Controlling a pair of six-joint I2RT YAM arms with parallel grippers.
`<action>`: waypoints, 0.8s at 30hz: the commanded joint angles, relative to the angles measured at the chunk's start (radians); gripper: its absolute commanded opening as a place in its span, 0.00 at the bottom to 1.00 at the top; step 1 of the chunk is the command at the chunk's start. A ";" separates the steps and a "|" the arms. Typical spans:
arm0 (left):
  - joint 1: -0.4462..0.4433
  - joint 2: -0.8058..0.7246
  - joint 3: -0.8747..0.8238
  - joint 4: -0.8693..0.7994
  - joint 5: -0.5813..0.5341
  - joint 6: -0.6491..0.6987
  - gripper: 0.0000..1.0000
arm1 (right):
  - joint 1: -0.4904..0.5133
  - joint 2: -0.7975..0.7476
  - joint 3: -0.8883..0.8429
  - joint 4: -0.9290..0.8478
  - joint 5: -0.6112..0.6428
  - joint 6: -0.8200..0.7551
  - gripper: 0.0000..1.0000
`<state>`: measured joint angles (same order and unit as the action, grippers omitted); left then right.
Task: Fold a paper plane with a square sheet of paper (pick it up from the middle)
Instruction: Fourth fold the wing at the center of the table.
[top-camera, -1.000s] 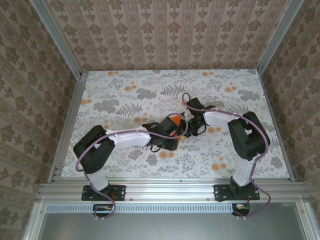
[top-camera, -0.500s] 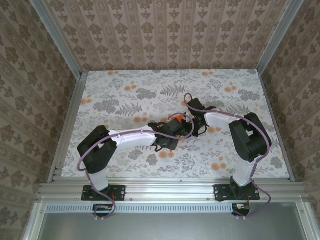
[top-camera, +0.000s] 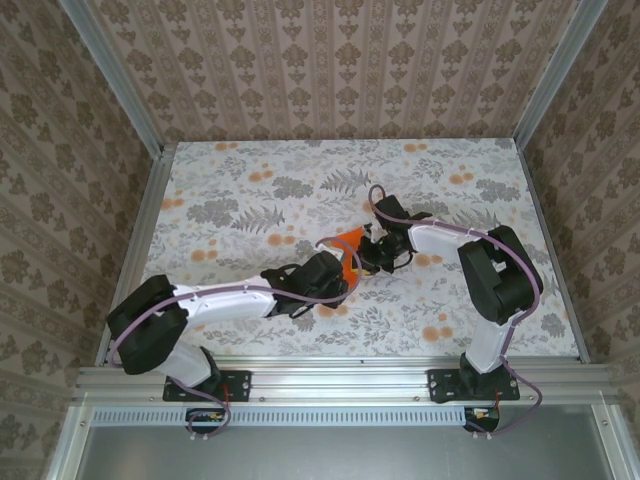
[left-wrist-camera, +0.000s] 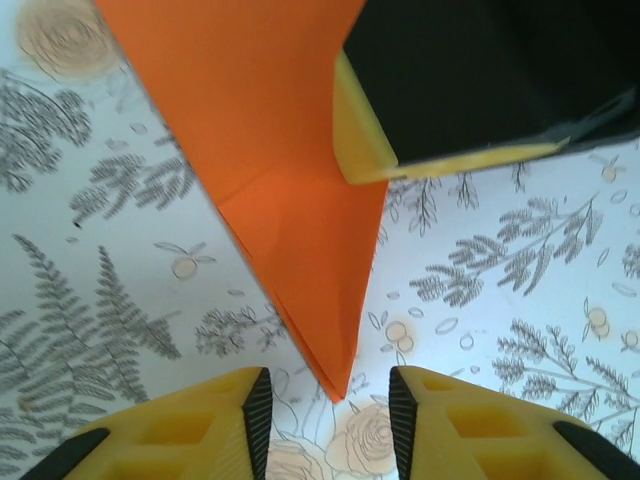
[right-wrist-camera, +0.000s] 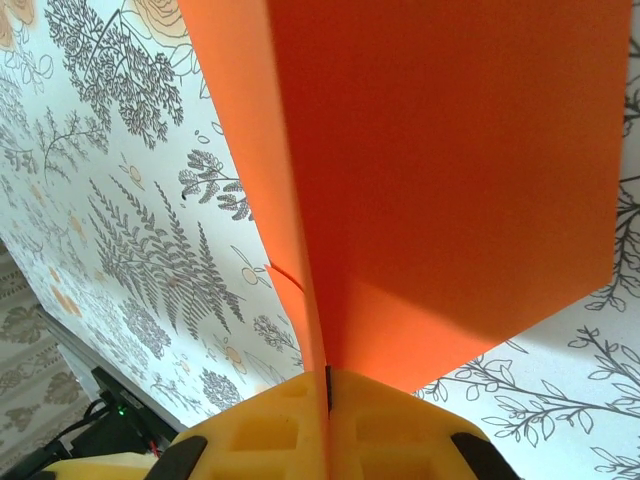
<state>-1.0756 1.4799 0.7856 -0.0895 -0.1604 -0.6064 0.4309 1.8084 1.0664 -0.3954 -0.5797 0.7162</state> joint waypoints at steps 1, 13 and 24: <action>0.004 -0.032 -0.038 0.128 -0.068 0.041 0.37 | 0.002 -0.033 -0.001 0.014 -0.003 0.072 0.00; 0.042 0.013 -0.021 0.119 0.106 0.061 0.57 | 0.003 -0.056 -0.071 0.136 -0.016 0.228 0.00; 0.035 0.147 0.075 0.086 0.070 0.097 0.57 | 0.003 -0.054 -0.057 0.136 -0.033 0.238 0.00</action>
<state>-1.0389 1.6089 0.8150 0.0078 -0.0612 -0.5400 0.4309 1.7844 1.0039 -0.2630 -0.5846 0.9314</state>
